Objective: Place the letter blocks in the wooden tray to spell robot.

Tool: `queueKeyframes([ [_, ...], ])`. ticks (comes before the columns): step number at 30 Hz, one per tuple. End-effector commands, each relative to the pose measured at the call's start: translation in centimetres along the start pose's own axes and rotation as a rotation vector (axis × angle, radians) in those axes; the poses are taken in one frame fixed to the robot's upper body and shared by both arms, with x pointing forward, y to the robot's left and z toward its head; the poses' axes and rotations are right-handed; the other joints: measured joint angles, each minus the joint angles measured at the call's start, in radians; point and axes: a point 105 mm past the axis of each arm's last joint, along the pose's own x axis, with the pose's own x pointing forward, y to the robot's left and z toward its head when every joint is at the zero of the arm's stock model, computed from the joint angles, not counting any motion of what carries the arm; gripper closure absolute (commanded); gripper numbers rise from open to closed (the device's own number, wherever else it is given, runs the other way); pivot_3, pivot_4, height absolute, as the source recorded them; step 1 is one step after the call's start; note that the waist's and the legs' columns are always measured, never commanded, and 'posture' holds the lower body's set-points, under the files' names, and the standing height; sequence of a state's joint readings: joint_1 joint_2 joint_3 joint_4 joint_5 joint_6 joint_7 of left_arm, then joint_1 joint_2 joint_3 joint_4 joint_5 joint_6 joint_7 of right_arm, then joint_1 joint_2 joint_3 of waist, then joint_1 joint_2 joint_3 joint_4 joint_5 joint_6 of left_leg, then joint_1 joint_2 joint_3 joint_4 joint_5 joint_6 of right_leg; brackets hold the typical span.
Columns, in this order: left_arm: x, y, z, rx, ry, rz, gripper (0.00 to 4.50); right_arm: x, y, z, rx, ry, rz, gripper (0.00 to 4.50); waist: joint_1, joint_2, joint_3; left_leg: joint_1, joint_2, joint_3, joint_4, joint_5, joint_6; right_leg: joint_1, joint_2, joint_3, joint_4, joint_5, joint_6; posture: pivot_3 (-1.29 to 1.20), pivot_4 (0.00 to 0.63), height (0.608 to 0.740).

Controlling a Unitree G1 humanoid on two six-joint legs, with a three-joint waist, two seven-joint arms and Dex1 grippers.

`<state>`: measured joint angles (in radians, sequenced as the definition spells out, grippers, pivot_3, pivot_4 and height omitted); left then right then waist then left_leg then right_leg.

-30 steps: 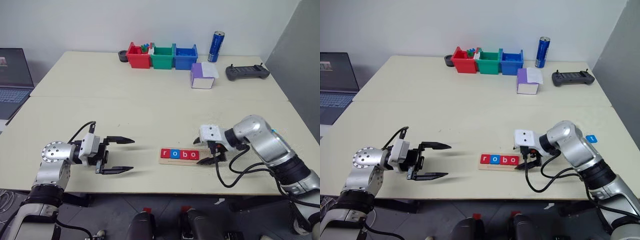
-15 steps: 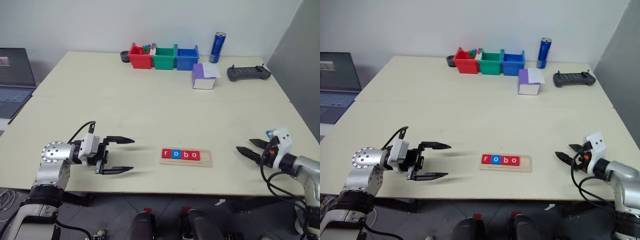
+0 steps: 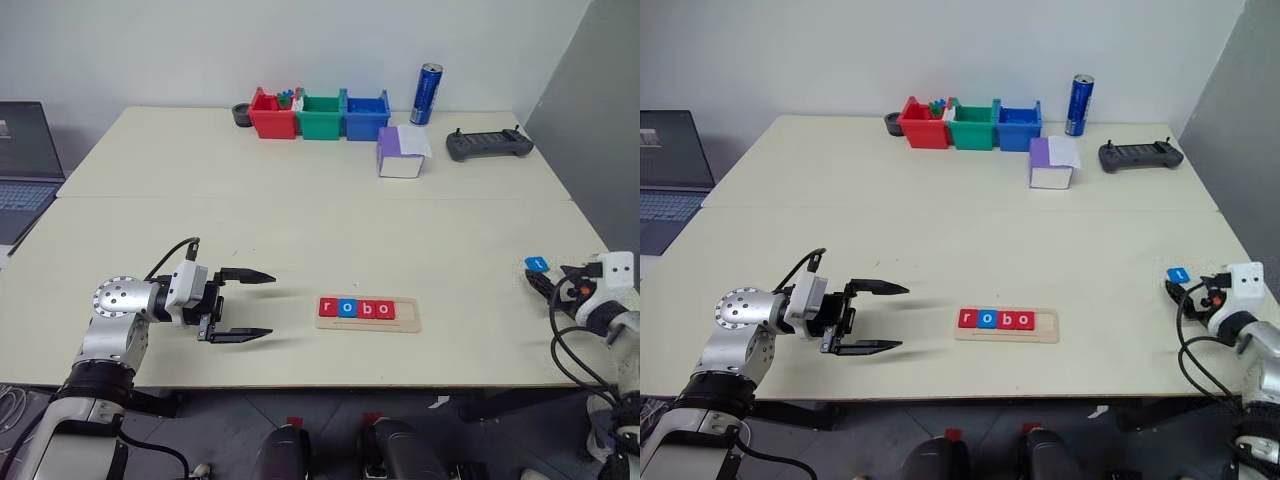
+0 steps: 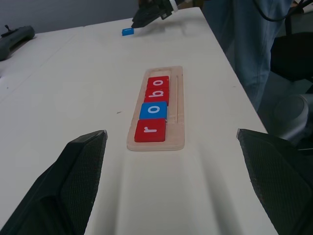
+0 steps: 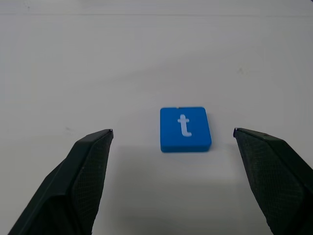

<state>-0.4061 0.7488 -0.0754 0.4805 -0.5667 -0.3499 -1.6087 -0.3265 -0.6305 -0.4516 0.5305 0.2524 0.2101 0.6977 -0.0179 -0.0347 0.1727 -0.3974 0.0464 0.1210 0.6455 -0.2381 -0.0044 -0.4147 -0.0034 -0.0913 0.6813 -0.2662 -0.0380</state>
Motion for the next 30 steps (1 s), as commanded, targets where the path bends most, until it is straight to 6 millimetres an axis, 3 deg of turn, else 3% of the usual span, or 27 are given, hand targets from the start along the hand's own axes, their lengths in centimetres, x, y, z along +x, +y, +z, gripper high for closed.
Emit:
queueKeyframes([
  [1, -0.4, 0.2, 0.8, 0.031, -0.001, 0.001, 0.00, 0.2, -1.0, 1.3, -0.047, -0.034, -0.015, 0.31, 0.001, 0.000, 0.000, 0.000, 0.000, 0.000, 0.000, 0.000, 0.000, 0.000, 0.000, 0.000, 0.000, 0.000, 0.000, 0.00, 0.150, 0.740],
  [12, -0.9, 0.0, 1.3, 0.032, 0.001, 0.002, 0.00, 2.6, -1.6, -1.4, 0.012, 0.088, -0.037, 0.31, -0.009, 0.000, 0.000, 0.000, 0.000, 0.001, 0.000, 0.000, 0.000, 0.000, 0.000, 0.001, 0.000, 0.000, 0.000, 0.00, 0.150, 0.740],
  [21, -1.2, -0.1, 1.1, 0.023, 0.012, 0.009, 0.00, 1.9, 0.1, -3.2, 0.002, 0.092, 0.019, 3.05, -0.009, -0.002, -0.001, 0.004, 0.000, 0.000, 0.000, 0.000, 0.000, 0.004, 0.000, 0.000, 0.000, 0.000, 0.000, 0.00, 0.150, 0.740],
  [24, -0.8, 0.1, 1.0, 0.021, 0.004, 0.007, 0.00, 1.7, 1.9, -2.8, -0.017, 0.022, 0.006, 3.04, -0.008, -0.003, -0.002, 0.004, 0.001, 0.000, 0.000, 0.000, 0.000, 0.004, 0.000, 0.000, -0.001, 0.000, 0.000, 0.00, 0.150, 0.740],
  [30, -0.2, 0.1, 0.8, 0.015, -0.014, -0.005, 0.00, -1.4, 9.9, -2.3, 0.033, -0.064, -0.056, 3.04, -0.010, -0.003, -0.003, 0.003, 0.002, -0.002, -0.002, 0.000, -0.001, 0.004, 0.000, -0.002, 0.000, 0.000, 0.000, 0.00, 0.150, 0.740],
])
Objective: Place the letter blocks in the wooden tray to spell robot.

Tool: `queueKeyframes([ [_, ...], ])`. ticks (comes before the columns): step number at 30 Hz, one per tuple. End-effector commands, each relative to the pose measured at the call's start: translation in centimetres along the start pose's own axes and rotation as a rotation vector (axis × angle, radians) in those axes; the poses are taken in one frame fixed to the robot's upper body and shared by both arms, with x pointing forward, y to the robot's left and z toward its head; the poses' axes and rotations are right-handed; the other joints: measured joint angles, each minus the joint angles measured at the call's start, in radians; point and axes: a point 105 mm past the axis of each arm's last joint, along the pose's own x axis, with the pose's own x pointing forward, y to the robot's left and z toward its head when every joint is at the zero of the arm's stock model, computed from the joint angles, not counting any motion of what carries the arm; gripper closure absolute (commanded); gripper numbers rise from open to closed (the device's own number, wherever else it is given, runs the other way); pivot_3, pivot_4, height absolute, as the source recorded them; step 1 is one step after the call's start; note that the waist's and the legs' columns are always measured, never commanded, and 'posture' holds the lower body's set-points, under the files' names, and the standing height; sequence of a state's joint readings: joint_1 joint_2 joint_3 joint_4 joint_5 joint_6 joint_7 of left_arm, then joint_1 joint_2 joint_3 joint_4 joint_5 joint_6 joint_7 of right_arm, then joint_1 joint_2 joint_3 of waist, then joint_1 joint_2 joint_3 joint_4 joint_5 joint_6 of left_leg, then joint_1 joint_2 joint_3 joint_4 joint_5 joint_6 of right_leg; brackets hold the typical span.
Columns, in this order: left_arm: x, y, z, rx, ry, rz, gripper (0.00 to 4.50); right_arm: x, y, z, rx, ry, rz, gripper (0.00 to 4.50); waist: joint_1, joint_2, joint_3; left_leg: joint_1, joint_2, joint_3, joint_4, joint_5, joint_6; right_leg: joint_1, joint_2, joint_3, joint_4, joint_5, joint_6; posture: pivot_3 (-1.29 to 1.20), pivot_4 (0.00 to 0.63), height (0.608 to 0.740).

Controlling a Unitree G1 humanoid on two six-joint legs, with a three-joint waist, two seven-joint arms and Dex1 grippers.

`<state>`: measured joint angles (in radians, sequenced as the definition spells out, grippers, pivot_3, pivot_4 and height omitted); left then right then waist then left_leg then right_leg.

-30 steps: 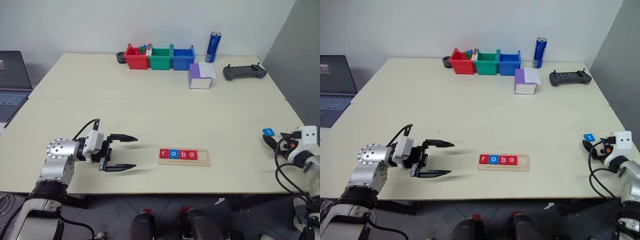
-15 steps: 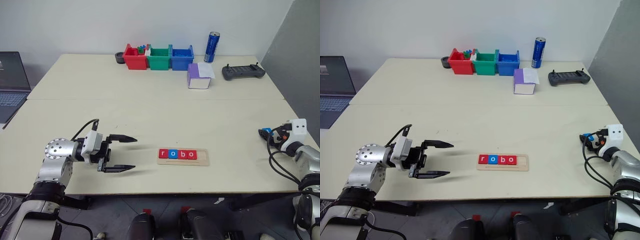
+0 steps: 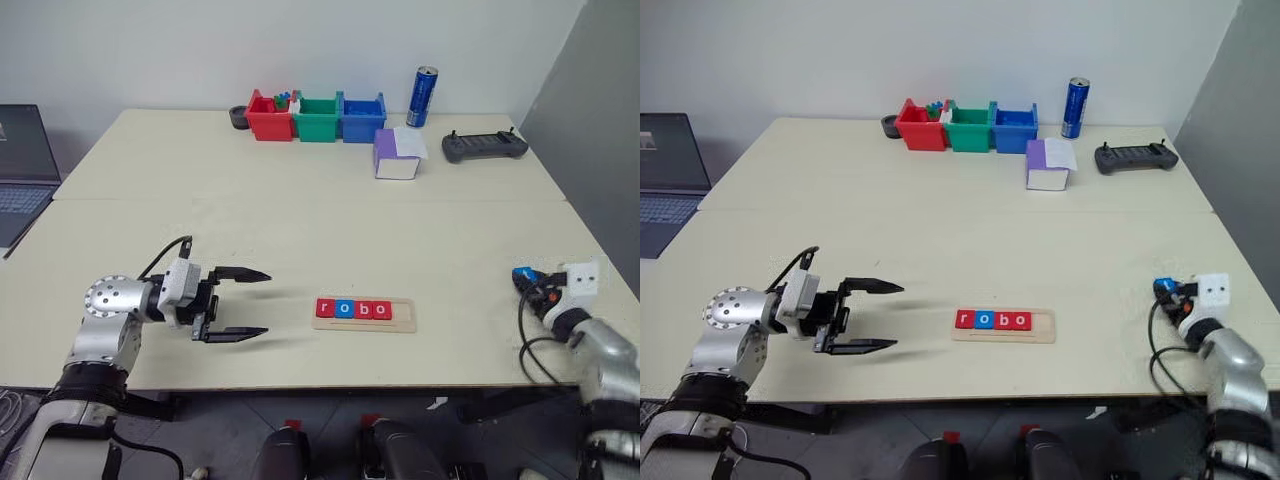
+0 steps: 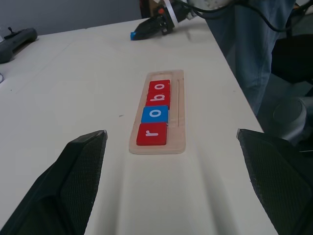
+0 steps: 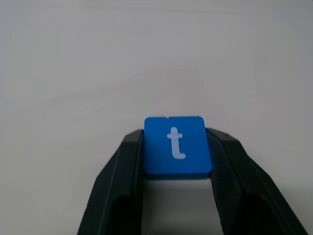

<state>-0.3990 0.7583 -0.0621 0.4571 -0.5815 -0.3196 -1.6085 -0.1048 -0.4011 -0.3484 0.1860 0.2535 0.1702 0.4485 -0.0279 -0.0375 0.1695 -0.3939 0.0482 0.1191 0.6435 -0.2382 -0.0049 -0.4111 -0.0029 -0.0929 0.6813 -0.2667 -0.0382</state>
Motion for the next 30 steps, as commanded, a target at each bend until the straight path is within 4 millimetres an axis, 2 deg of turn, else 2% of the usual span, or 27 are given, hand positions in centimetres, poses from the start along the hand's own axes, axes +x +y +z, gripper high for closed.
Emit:
queueKeyframes([
  [1, 0.1, 0.1, 0.4, 0.024, -0.004, -0.013, 0.00, -1.8, 4.7, 0.5, 0.051, 0.016, -0.020, 3.04, -0.001, 0.000, 0.000, 0.000, 0.000, 0.000, 0.000, 0.000, 0.000, -0.001, 0.000, 0.000, 0.000, 0.000, 0.000, 0.00, 0.150, 0.740],
  [5, 0.2, 0.4, 0.3, 0.022, 0.003, -0.017, 0.00, -2.9, 7.7, -0.1, 0.115, 0.064, -0.037, 3.04, 0.000, 0.000, 0.000, 0.000, 0.000, 0.000, 0.001, 0.000, 0.000, -0.001, 0.000, 0.000, 0.000, 0.000, 0.000, 0.00, 0.150, 0.740],
  [11, 0.5, 0.8, 0.3, 0.032, 0.003, -0.027, 0.00, -2.7, 9.3, -0.3, 0.144, 0.104, -0.038, 3.04, 0.001, 0.000, -0.001, -0.001, -0.001, 0.000, 0.001, 0.000, 0.000, -0.001, 0.000, 0.000, -0.001, 0.000, 0.000, 0.00, 0.150, 0.740],
  [14, 0.6, 0.8, 0.3, 0.033, 0.003, -0.028, 0.00, -2.7, 9.2, -0.6, 0.127, 0.128, -0.038, 2.03, 0.000, -0.001, -0.001, -0.002, -0.001, 0.000, 0.001, 0.000, 0.000, -0.002, 0.000, 0.000, -0.001, 0.000, 0.000, 0.00, 0.150, 0.740],
  [18, 0.5, 0.7, 0.2, 0.033, 0.001, -0.028, 0.00, -2.7, 9.3, 0.6, 0.071, 0.107, 0.034, 0.59, 0.002, -0.001, -0.001, -0.002, -0.001, 0.000, 0.001, 0.000, 0.000, -0.002, 0.000, 0.000, -0.001, 0.000, 0.000, 0.00, 0.150, 0.740],
  [19, 0.5, 0.7, 0.2, 0.033, 0.002, -0.026, 0.00, -2.8, 9.4, 1.2, 0.060, 0.099, 0.071, 0.35, 0.002, -0.001, -0.001, -0.002, -0.001, 0.000, 0.002, 0.000, 0.000, -0.002, -0.001, 0.000, -0.001, 0.000, 0.000, 0.00, 0.150, 0.740],
  [23, 0.3, 0.7, 0.1, 0.039, 0.004, -0.015, 0.00, -3.3, 9.2, 3.6, -0.043, 0.068, 0.242, 0.35, 0.004, -0.001, -0.001, -0.004, -0.002, -0.001, 0.002, 0.000, 0.000, -0.003, -0.001, 0.000, -0.001, 0.000, 0.000, 0.00, 0.150, 0.740],
  [27, 0.2, 0.7, 0.2, 0.045, 0.002, -0.006, 0.00, -3.6, 7.4, 5.5, -0.116, 0.069, 0.370, 0.35, 0.004, -0.001, 0.000, -0.006, -0.002, 0.000, 0.001, 0.000, 0.001, -0.006, -0.001, 0.000, -0.001, 0.000, 0.000, 0.00, 0.150, 0.740],
  [30, -0.3, 0.3, 0.2, 0.044, 0.008, 0.003, 0.00, -3.3, 5.1, 5.7, -0.240, 0.160, 0.527, 0.35, 0.004, -0.001, 0.000, -0.006, -0.002, 0.000, 0.001, 0.000, 0.001, -0.005, 0.000, 0.000, -0.002, 0.000, 0.000, 0.00, 0.150, 0.740],
])
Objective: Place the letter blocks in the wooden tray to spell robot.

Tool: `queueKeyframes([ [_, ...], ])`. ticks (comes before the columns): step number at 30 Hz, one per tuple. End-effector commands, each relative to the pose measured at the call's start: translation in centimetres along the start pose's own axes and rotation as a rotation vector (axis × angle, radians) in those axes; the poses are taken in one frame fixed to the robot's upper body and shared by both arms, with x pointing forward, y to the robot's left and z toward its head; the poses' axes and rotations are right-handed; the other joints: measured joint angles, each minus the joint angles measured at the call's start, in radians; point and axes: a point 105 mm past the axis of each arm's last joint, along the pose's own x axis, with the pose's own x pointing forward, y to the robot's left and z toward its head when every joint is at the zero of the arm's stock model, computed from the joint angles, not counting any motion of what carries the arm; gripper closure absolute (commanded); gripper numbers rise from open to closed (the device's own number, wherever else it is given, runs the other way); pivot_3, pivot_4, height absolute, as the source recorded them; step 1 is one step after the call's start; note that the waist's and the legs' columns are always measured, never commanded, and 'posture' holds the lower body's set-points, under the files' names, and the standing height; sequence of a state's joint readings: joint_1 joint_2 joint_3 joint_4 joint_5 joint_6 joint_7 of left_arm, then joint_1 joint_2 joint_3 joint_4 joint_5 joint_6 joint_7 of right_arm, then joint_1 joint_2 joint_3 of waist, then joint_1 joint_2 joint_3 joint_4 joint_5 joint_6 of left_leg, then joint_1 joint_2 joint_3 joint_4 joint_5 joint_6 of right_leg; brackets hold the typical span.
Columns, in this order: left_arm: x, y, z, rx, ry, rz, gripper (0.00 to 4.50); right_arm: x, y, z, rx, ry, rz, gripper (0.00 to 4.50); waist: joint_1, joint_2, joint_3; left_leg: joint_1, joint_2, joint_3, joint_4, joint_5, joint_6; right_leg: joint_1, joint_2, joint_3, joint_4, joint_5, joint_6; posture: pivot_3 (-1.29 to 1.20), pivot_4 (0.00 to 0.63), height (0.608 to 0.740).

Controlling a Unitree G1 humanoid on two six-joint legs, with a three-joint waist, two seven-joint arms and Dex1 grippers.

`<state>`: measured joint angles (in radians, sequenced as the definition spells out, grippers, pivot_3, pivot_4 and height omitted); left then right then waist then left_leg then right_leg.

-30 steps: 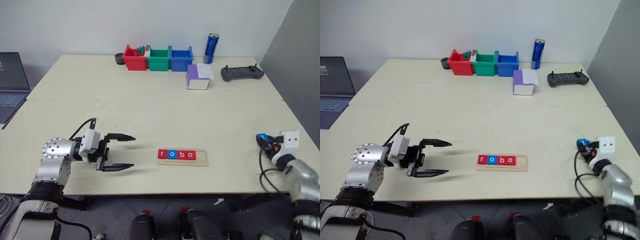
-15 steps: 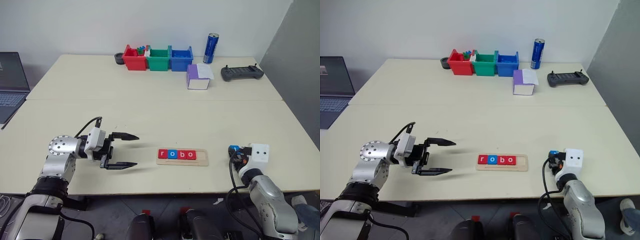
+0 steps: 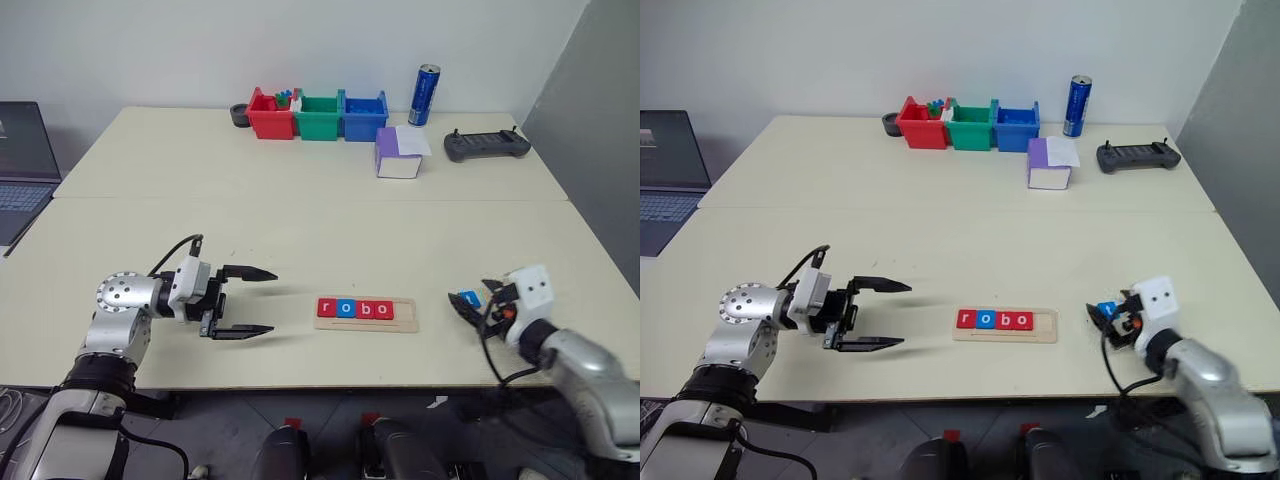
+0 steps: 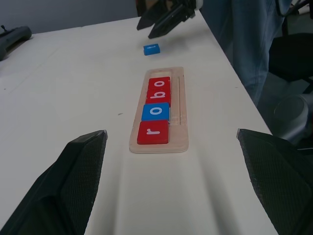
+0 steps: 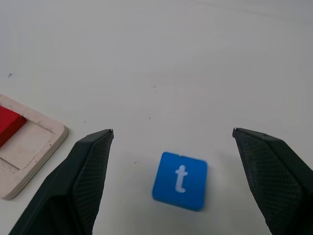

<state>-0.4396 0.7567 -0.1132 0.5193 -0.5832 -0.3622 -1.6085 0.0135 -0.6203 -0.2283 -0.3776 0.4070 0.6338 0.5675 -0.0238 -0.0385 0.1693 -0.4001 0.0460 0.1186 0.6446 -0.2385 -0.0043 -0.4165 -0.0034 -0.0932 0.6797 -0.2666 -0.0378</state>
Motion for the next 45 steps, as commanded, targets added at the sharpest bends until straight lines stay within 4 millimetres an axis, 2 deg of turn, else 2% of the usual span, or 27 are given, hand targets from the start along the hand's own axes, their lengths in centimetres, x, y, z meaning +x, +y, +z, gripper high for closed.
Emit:
queueKeyframes([
  [1, -0.8, -0.1, 0.6, 0.038, -0.001, 0.020, 0.00, -0.8, -2.2, 0.3, -0.108, 0.074, 0.185, 0.35, -0.001, 0.000, 0.000, 0.000, 0.000, 0.000, 0.000, 0.000, 0.000, 0.000, 0.000, 0.000, 0.000, 0.000, 0.000, 0.00, 0.150, 0.740],
  [6, -1.1, -0.1, 0.8, 0.042, 0.004, 0.028, 0.00, -0.7, -3.7, -1.4, -0.257, 0.226, 0.439, 0.35, 0.002, -0.001, 0.002, 0.000, 0.001, 0.000, 0.000, 0.000, 0.000, 0.000, 0.001, -0.001, -0.001, 0.000, 0.000, 0.00, 0.150, 0.740],
  [11, -1.5, 0.0, 1.1, 0.053, 0.014, 0.042, 0.00, 0.9, -5.0, -1.1, -0.376, 0.264, 0.546, 0.35, -0.001, 0.000, 0.003, 0.000, 0.000, 0.001, 0.000, 0.000, 0.000, -0.001, 0.001, 0.000, 0.000, 0.000, 0.000, 0.00, 0.150, 0.740],
  [16, -2.1, -0.5, 1.2, 0.057, 0.020, 0.062, 0.00, 1.7, -4.7, -1.5, -0.437, 0.294, 0.646, 0.35, 0.000, 0.000, 0.003, 0.000, 0.001, 0.002, 0.000, 0.000, 0.000, -0.002, 0.001, 0.001, 0.000, 0.000, 0.000, 0.00, 0.150, 0.740],
  [26, -2.5, -1.1, 1.3, 0.056, 0.023, 0.098, 0.00, 2.6, -4.2, -2.1, -0.441, 0.318, 0.711, 0.35, 0.000, 0.000, 0.003, 0.001, 0.001, 0.003, 0.001, 0.000, 0.000, -0.001, -0.001, 0.001, 0.001, 0.000, 0.000, 0.00, 0.150, 0.740],
  [29, -2.7, -1.2, 1.4, 0.053, 0.028, 0.105, 0.00, 2.7, -4.2, -2.3, -0.436, 0.318, 0.715, 0.91, -0.002, 0.000, 0.003, 0.001, 0.001, 0.003, 0.001, 0.000, 0.000, -0.001, -0.001, 0.001, 0.002, 0.000, -0.001, 0.00, 0.150, 0.740],
  [35, -2.9, -1.2, 1.5, 0.050, 0.034, 0.108, 0.00, 2.8, -4.0, -2.6, -0.434, 0.322, 0.724, 2.97, 0.000, 0.001, 0.003, 0.001, 0.001, 0.003, 0.001, 0.000, 0.000, -0.001, -0.001, 0.001, 0.001, 0.000, -0.001, 0.00, 0.150, 0.740],
  [40, -2.7, -1.2, 1.6, 0.050, 0.031, 0.104, 0.00, 3.5, -2.9, -1.1, -0.427, 0.258, 0.696, 3.04, -0.001, 0.001, 0.003, 0.001, 0.001, 0.003, 0.001, 0.000, 0.000, -0.001, -0.001, 0.001, 0.002, 0.000, -0.001, 0.00, 0.150, 0.740],
  [43, -2.6, -1.2, 1.6, 0.049, 0.030, 0.100, 0.00, 3.8, -0.6, 2.3, -0.397, 0.142, 0.677, 3.04, -0.002, 0.001, 0.003, 0.001, 0.001, 0.002, 0.001, 0.000, -0.001, -0.001, -0.001, 0.001, 0.002, 0.000, -0.001, 0.00, 0.150, 0.740],
  [45, -2.4, -1.2, 1.5, 0.047, 0.027, 0.098, 0.00, 3.3, 2.1, 4.3, -0.403, 0.069, 0.704, 3.04, -0.002, 0.002, 0.003, 0.000, 0.001, 0.003, 0.001, 0.000, -0.001, -0.002, -0.001, 0.001, 0.003, 0.000, -0.001, 0.00, 0.150, 0.740],
])
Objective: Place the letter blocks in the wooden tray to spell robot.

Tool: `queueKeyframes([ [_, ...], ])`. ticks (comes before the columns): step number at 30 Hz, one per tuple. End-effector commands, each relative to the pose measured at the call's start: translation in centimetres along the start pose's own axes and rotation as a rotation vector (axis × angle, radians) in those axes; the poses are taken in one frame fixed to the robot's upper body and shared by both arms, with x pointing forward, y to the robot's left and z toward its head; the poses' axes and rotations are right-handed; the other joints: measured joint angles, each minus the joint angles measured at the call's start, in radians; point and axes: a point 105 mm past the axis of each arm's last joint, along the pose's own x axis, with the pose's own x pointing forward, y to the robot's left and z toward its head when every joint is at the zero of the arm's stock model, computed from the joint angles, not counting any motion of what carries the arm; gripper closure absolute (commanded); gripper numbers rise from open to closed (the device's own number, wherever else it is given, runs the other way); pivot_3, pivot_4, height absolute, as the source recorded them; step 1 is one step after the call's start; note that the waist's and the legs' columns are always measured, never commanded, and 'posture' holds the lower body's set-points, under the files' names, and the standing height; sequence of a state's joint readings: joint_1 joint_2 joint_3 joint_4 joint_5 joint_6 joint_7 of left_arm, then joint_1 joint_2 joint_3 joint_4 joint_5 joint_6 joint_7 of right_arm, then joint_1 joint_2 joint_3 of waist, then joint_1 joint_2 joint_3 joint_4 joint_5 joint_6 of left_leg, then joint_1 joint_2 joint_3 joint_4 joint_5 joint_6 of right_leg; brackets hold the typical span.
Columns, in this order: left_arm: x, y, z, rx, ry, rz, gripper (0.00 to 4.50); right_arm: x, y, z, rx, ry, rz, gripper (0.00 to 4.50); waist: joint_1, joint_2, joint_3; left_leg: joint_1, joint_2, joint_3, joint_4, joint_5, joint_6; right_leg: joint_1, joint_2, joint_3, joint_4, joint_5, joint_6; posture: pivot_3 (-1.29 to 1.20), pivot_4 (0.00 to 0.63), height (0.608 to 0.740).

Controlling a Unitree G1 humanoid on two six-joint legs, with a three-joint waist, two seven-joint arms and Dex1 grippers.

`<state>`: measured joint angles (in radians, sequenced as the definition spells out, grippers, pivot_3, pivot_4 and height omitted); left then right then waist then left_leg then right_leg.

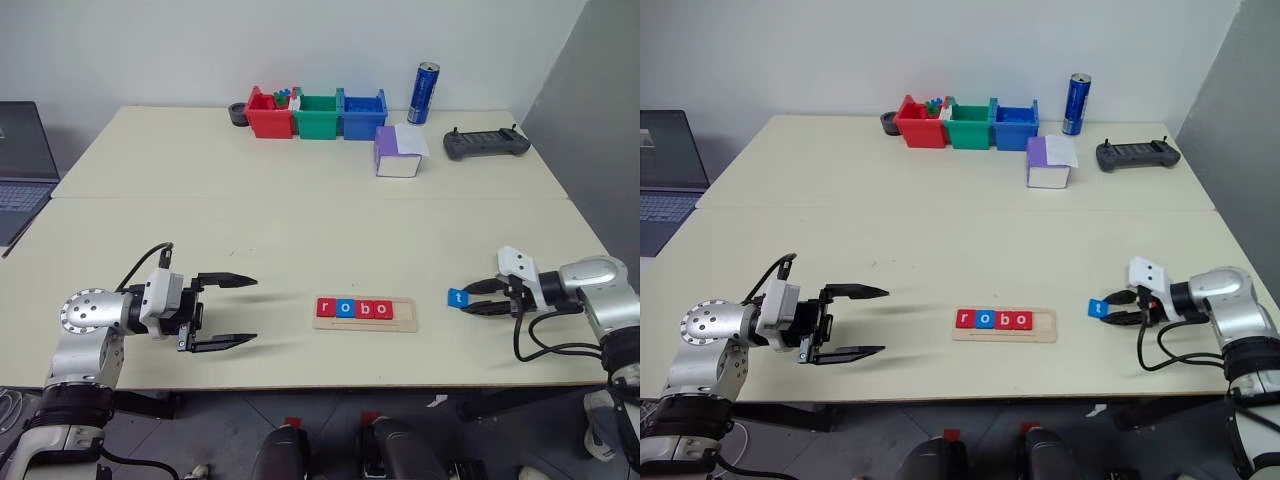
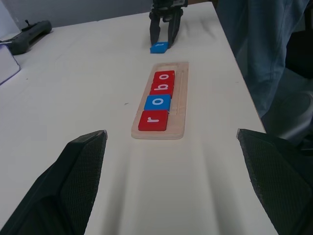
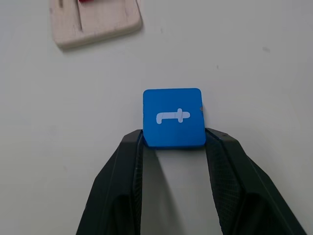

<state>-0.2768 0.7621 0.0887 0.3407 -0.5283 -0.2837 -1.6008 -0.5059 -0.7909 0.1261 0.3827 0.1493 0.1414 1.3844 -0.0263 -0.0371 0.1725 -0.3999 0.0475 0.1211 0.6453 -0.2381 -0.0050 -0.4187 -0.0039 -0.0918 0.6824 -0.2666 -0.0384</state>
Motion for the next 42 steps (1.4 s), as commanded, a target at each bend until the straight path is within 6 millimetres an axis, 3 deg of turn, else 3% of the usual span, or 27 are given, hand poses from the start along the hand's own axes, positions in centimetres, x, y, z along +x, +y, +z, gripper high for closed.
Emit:
queueKeyframes([
  [1, -0.1, 0.4, 0.8, 0.035, -0.008, 0.014, 0.00, -0.1, 1.7, 6.1, -0.082, -0.137, -0.020, 3.04, 0.001, 0.001, 0.000, 0.000, 0.000, 0.000, 0.000, 0.000, 0.000, 0.000, 0.000, 0.000, 0.000, 0.000, 0.000, 0.00, 0.150, 0.740],
  [4, 0.3, 0.3, 0.6, 0.026, -0.016, 0.000, 0.00, 1.4, 3.7, 7.3, -0.080, -0.094, 0.029, 3.04, 0.005, 0.001, 0.000, -0.001, 0.000, -0.001, 0.000, 0.000, 0.000, 0.000, 0.000, -0.001, -0.001, 0.000, 0.000, 0.00, 0.150, 0.740],
  [7, 0.8, 0.2, 0.4, 0.024, -0.025, -0.010, 0.00, 2.3, 4.2, 7.8, -0.074, -0.079, 0.047, 3.04, 0.010, 0.000, 0.000, -0.001, 0.000, -0.001, 0.000, 0.000, 0.000, 0.000, -0.001, -0.001, -0.001, 0.000, 0.000, 0.00, 0.150, 0.740],
  [13, 1.1, 0.0, 0.4, 0.024, -0.036, -0.015, 0.00, 3.3, 4.7, 6.5, -0.114, 0.023, 0.091, 3.04, 0.017, 0.000, 0.000, -0.002, -0.001, 0.000, 0.000, 0.000, 0.000, -0.001, -0.001, -0.001, -0.001, 0.000, 0.000, 0.00, 0.150, 0.740],
  [23, 1.0, -0.1, 0.4, 0.026, -0.030, -0.011, 0.00, 3.5, 3.7, 5.0, -0.147, 0.100, 0.081, 3.04, 0.021, 0.000, 0.000, -0.002, -0.001, 0.000, 0.000, 0.000, 0.000, -0.001, -0.001, -0.001, -0.001, 0.000, 0.000, 0.00, 0.150, 0.740],
  [42, 0.7, -0.1, 0.4, 0.026, -0.025, 0.001, 0.00, 4.3, 3.5, 4.4, -0.169, 0.138, 0.107, 3.04, 0.022, 0.000, 0.000, -0.002, -0.001, 0.000, 0.000, 0.000, 0.000, -0.001, -0.001, -0.001, -0.001, 0.000, 0.000, 0.00, 0.150, 0.740],
])
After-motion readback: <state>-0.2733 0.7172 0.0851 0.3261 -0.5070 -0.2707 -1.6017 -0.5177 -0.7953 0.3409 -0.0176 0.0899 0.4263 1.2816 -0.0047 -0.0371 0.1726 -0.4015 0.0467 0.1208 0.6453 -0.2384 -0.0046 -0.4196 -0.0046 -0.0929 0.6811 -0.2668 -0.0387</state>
